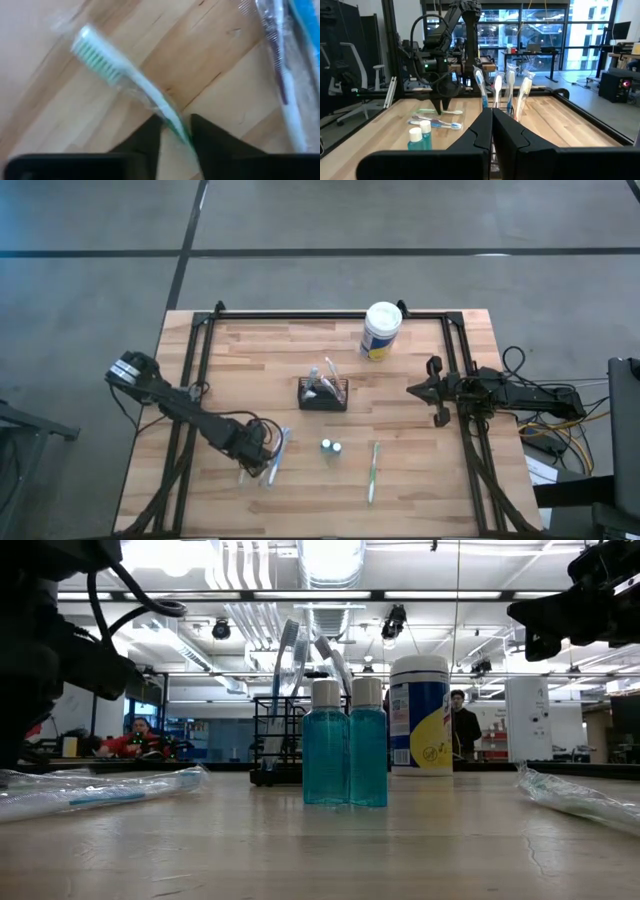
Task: Pick & Place toothbrushing station
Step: Put the green toothbrush into the black wire organizer
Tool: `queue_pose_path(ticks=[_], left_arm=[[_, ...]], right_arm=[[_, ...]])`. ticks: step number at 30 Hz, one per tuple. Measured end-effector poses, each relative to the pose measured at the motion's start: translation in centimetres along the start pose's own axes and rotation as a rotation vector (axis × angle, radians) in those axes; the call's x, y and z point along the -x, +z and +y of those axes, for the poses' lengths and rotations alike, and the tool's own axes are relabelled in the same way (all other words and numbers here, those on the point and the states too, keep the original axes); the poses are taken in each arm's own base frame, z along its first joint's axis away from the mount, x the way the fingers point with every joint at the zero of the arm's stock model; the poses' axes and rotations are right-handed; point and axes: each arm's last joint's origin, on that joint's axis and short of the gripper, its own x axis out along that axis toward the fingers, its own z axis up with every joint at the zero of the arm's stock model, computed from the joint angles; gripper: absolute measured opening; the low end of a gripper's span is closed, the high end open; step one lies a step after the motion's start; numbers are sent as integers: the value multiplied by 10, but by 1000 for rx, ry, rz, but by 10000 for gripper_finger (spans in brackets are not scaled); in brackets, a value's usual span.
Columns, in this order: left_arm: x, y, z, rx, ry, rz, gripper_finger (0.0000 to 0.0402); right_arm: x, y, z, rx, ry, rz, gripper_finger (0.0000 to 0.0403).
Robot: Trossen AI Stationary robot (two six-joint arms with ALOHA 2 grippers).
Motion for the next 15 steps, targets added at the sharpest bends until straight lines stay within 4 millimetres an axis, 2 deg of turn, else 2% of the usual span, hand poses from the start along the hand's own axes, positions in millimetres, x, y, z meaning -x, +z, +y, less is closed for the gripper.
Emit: queue_pose_path(ticks=[2, 4, 7, 10, 15], left_arm=[[3, 0, 2, -32, -10, 2, 42], [8, 0, 2, -68, -32, -4, 20], [21, 0, 8, -95, -48, -16, 23], [41, 0, 15, -133, -84, -99, 22], [97, 0, 31, -238, -187, -378, 22]], right_arm=[[0, 0, 0, 0, 0, 0, 8], [0, 0, 0, 0, 0, 0, 8], [0, 0, 0, 0, -1, -1, 8], [0, 0, 0, 0, -1, -2, 8], [0, 0, 0, -3, 0, -2, 8]])
